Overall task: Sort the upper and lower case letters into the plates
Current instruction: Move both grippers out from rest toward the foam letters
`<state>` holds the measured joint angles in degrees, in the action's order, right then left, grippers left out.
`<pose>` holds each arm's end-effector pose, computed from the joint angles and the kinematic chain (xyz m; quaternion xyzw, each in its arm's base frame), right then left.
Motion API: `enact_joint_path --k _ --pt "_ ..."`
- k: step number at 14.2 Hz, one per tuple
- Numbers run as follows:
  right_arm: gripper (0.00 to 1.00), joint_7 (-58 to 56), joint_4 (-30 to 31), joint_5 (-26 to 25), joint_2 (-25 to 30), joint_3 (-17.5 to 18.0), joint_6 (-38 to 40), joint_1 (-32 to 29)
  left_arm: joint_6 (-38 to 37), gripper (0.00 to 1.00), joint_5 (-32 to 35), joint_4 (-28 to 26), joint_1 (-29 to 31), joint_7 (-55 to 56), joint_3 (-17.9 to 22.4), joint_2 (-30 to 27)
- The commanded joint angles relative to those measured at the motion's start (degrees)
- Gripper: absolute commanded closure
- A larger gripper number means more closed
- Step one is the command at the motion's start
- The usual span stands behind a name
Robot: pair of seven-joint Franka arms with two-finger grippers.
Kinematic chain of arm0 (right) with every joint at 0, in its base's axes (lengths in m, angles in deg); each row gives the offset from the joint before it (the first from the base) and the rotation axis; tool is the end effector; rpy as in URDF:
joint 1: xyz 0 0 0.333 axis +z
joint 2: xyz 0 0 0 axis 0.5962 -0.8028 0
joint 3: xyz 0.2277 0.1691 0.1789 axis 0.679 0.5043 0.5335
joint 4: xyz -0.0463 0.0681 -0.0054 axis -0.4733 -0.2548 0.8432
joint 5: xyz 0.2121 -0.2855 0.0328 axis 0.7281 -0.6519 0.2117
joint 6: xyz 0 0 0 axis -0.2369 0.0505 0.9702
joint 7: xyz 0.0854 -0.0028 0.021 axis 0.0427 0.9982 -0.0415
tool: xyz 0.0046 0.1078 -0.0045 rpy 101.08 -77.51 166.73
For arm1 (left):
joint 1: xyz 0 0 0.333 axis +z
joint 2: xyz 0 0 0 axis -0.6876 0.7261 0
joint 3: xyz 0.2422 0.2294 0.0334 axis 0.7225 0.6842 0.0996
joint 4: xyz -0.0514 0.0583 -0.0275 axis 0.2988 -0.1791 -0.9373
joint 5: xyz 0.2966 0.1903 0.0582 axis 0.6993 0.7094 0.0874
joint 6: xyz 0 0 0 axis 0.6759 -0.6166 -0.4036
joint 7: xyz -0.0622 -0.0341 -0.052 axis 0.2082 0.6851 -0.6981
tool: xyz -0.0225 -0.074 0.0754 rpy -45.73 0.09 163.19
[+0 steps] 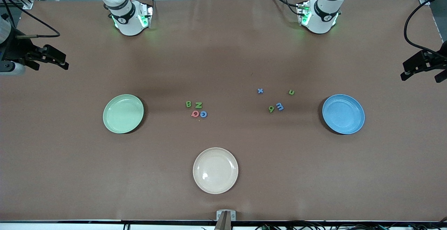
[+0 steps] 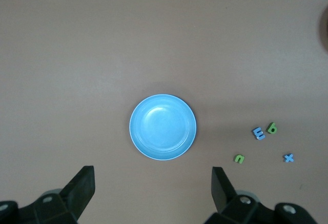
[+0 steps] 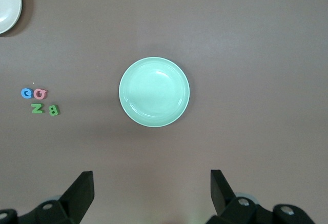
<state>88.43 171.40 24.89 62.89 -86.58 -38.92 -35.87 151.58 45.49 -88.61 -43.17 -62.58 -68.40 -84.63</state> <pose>0.4862 -0.0003 0.6304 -0.9997 0.0027 0.0215 0.0134 0.5269 0.0196 0.6510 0.9978 -0.0410 0.0529 0.0030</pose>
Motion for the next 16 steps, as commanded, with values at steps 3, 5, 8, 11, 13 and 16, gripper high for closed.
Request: enact_joint_path --k 3,5,8,11,13,16 --pt "0.0 0.1 2.18 -0.82 2.08 -0.02 -0.64 0.41 -0.92 0.0 -0.68 0.69 0.25 0.16 0.38 0.17" --pt "0.0 0.1 2.0 -0.82 1.99 -0.02 -0.63 0.41 -0.92 0.0 -0.68 0.43 -0.01 1.56 0.2 0.34" --pt "0.0 0.1 0.6 -0.82 1.73 -0.11 -0.2 0.32 -0.92 0.0 -0.15 0.43 -1.32 0.69 -0.41 3.41" --pt "0.0 0.8 -1.51 -0.91 0.15 -0.11 0.77 0.58 -1.01 0.0 0.11 0.43 -2.12 0.86 -1.11 7.55" --pt "0.0 0.37 -2.3 -1.0 -2.31 -0.11 0.51 0.5 -1.18 0.0 0.03 0.25 -2.03 0.78 -1.2 9.12" --pt "0.0 0.19 -4.66 -1.17 -10.54 -0.11 -0.63 0.32 -2.15 0.0 -0.84 -0.1 -2.12 0.51 -1.73 9.57"
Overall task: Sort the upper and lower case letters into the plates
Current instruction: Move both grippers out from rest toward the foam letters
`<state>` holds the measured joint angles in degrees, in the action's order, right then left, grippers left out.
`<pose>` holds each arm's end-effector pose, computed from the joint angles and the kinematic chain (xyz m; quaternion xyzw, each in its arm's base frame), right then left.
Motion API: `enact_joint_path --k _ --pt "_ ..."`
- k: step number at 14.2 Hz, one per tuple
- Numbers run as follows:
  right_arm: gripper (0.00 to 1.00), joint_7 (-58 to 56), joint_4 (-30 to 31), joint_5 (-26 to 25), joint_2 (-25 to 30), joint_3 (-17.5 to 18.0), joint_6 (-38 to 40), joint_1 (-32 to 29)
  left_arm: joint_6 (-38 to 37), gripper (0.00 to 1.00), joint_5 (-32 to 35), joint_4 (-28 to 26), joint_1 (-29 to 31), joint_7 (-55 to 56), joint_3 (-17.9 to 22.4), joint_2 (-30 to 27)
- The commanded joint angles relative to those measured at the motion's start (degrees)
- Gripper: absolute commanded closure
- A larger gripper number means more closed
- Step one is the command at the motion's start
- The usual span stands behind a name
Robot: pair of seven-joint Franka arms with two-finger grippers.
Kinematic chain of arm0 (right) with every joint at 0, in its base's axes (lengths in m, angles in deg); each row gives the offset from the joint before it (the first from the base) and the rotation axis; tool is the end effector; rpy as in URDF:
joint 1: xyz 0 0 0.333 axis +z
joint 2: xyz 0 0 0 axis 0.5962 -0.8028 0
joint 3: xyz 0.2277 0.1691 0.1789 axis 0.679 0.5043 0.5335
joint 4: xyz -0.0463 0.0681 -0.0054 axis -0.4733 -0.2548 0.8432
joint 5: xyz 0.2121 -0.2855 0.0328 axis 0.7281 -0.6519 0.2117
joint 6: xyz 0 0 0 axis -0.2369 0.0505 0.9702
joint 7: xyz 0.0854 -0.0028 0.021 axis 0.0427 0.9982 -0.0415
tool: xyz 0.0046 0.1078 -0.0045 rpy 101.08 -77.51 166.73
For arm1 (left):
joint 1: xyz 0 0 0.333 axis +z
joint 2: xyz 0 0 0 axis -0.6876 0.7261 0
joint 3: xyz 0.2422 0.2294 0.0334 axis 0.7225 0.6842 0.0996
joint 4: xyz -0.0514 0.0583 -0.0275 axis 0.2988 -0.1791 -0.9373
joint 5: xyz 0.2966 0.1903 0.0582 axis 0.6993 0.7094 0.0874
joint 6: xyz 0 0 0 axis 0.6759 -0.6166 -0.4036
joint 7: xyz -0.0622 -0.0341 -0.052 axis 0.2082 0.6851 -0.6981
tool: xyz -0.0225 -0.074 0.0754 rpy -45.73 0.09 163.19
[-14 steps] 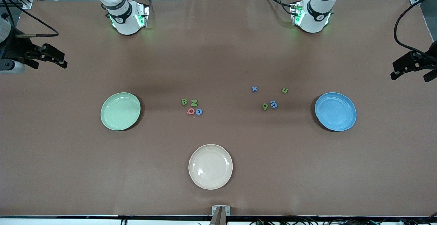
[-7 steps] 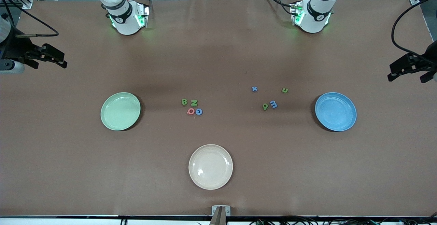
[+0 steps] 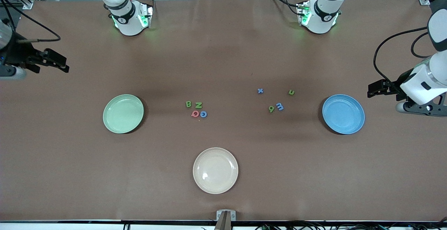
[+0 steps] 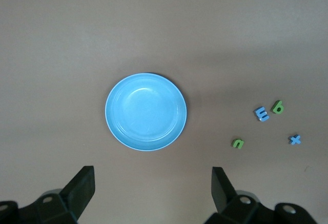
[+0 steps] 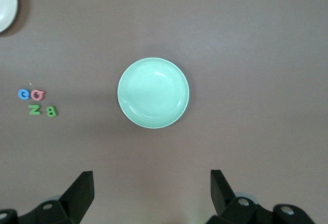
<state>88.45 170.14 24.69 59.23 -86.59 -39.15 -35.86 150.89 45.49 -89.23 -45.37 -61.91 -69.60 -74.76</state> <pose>0.5061 -0.0004 0.6086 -0.9991 0.0031 0.0404 0.0111 0.5714 -0.0132 0.5502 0.9969 -0.0642 -0.0447 0.0080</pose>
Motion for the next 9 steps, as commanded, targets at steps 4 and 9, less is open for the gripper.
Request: enact_joint_path --k 4,9 --pt "0.0 4.18 -6.24 -2.47 -11.31 -0.01 -0.32 2.16 1.95 0.0 -2.61 -4.21 -0.61 9.83 -4.91 -0.21" --pt "0.0 21.5 -4.57 4.55 -16.84 0.08 -7.51 7.51 17.49 0.01 -1.91 -17.21 -0.97 14.0 -14.23 -0.3"
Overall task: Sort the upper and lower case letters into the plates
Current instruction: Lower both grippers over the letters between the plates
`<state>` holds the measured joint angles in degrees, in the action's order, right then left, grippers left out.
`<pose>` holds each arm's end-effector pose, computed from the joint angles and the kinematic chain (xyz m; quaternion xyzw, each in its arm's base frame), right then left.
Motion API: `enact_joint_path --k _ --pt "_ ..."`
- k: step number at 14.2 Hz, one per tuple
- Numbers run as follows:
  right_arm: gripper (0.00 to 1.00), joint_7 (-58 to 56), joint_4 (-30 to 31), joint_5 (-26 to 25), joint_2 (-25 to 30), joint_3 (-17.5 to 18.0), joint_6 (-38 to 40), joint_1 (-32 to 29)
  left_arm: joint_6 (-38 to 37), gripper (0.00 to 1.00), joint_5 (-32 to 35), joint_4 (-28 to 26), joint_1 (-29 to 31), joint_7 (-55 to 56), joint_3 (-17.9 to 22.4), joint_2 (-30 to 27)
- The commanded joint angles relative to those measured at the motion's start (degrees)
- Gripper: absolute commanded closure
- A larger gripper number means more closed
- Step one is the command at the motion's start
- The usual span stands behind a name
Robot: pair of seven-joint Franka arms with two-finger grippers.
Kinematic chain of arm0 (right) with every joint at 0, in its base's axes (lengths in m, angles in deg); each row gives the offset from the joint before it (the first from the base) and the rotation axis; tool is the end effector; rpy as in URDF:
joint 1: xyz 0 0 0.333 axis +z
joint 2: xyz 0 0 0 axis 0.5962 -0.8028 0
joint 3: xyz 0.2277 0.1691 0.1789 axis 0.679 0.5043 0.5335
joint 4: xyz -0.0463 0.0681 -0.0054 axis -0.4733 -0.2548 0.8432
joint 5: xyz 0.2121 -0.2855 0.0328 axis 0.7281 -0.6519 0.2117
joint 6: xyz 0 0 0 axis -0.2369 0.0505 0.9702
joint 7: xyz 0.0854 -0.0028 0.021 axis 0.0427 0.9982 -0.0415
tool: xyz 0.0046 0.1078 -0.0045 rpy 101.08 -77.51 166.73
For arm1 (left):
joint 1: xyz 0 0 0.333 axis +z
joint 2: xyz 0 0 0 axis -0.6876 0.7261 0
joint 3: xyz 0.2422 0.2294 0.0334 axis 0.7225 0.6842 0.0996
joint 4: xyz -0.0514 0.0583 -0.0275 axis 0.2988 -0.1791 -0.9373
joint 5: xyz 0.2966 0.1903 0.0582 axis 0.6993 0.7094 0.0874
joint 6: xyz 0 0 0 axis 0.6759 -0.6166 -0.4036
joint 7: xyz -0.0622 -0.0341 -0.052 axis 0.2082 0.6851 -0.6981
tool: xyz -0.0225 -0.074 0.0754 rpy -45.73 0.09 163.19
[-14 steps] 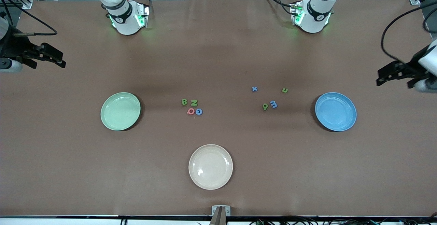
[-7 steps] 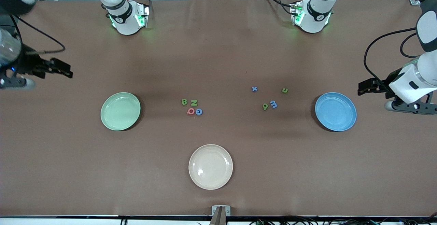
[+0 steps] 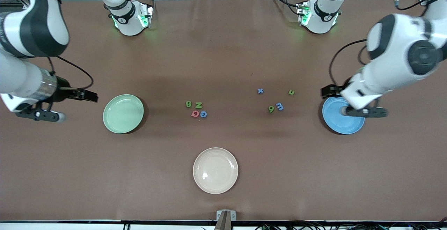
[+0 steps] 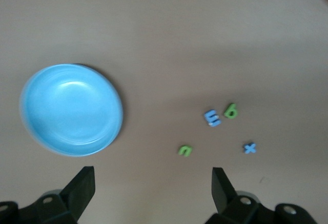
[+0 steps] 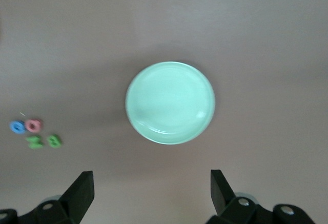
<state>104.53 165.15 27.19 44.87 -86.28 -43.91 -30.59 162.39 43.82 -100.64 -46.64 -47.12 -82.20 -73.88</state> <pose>0.5788 0.0608 0.5157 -0.9913 0.0992 0.0848 0.0153 0.5510 -0.1438 0.4729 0.9968 -0.0490 -0.0569 0.0280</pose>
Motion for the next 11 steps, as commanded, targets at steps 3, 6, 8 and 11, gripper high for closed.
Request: enact_joint_path --k 3,6,8,11 --pt "0.0 13.06 1.39 2.68 -5.47 -0.32 -7.32 7.07 16.79 0.0 2.55 -12.92 -1.1 -1.15 -5.85 -0.39" --pt "0.0 23.87 4.81 2.68 -6.8 -0.32 -14.87 13.05 23.92 0.0 6.79 -20.12 -3.3 -1.06 -6.21 -0.03" --pt "0.0 29.42 5.53 2.68 -9.25 -0.32 -19.18 16.39 30.24 0.0 6.88 -26.54 -2.78 -1.06 -6.21 -1.08" --pt "0.0 37.24 5.44 2.59 -12.59 -0.32 -24.72 20.96 35.27 0.01 6.97 -30.6 -2.96 -1.06 -6.21 0.4"
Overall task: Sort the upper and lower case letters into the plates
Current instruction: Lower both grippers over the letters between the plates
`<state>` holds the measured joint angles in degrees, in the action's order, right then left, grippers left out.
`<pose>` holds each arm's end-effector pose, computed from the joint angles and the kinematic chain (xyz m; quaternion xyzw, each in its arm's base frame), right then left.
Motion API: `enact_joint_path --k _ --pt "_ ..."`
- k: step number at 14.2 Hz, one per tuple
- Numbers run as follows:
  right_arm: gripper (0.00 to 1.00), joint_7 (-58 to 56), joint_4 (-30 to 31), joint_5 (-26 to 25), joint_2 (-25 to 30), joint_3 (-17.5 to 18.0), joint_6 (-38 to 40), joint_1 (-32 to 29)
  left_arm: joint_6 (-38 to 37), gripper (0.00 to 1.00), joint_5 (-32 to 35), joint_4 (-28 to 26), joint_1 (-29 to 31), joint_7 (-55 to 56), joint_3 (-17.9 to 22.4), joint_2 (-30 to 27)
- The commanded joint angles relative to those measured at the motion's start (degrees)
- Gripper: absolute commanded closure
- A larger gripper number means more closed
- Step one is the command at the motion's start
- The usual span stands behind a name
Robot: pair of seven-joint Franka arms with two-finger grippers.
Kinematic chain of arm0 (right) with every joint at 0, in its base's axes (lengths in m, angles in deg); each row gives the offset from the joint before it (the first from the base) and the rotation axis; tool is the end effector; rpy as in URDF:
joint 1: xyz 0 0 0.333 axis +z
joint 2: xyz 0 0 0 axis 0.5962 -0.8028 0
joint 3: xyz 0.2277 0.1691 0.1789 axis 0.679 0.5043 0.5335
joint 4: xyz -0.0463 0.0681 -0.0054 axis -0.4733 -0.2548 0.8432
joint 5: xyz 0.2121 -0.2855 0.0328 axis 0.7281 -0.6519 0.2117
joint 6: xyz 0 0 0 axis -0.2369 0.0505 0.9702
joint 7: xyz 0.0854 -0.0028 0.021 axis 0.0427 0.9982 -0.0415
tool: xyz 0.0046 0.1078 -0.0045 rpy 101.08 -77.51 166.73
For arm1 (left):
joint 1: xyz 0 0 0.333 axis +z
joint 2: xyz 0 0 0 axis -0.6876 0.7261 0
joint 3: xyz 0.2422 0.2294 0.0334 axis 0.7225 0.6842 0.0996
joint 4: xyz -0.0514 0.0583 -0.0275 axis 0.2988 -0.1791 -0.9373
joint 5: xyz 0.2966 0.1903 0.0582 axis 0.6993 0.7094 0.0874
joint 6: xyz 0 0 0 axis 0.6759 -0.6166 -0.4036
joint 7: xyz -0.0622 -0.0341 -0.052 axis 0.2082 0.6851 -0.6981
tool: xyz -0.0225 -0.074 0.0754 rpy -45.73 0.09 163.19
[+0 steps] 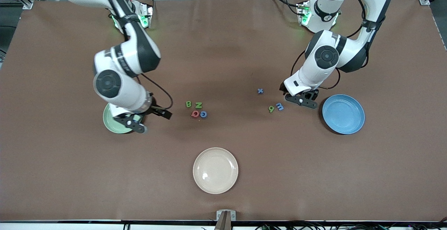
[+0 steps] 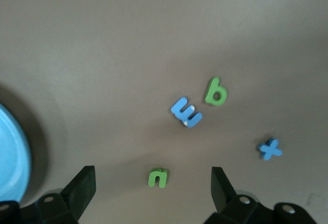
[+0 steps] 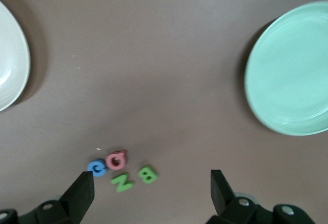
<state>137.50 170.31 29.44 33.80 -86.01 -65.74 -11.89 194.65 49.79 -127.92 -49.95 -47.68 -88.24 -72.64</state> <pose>0.5755 0.2664 0.3880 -0.9696 0.2385 0.0518 0.0166 0.4680 -0.2092 0.3170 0.9863 -0.1638 -0.0164 0.0073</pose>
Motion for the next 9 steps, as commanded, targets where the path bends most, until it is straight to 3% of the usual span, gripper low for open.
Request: enact_joint_path --k 1,9 --pt "0.0 5.43 0.28 0.34 -2.66 -0.59 -4.48 2.71 3.03 0.01 1.08 -3.59 0.36 -0.59 -0.18 -0.65" --pt "0.0 6.49 0.37 0.34 -7.94 -0.59 -9.94 6.13 6.44 0.02 5.48 -5.95 0.1 -0.41 -0.18 3.65"
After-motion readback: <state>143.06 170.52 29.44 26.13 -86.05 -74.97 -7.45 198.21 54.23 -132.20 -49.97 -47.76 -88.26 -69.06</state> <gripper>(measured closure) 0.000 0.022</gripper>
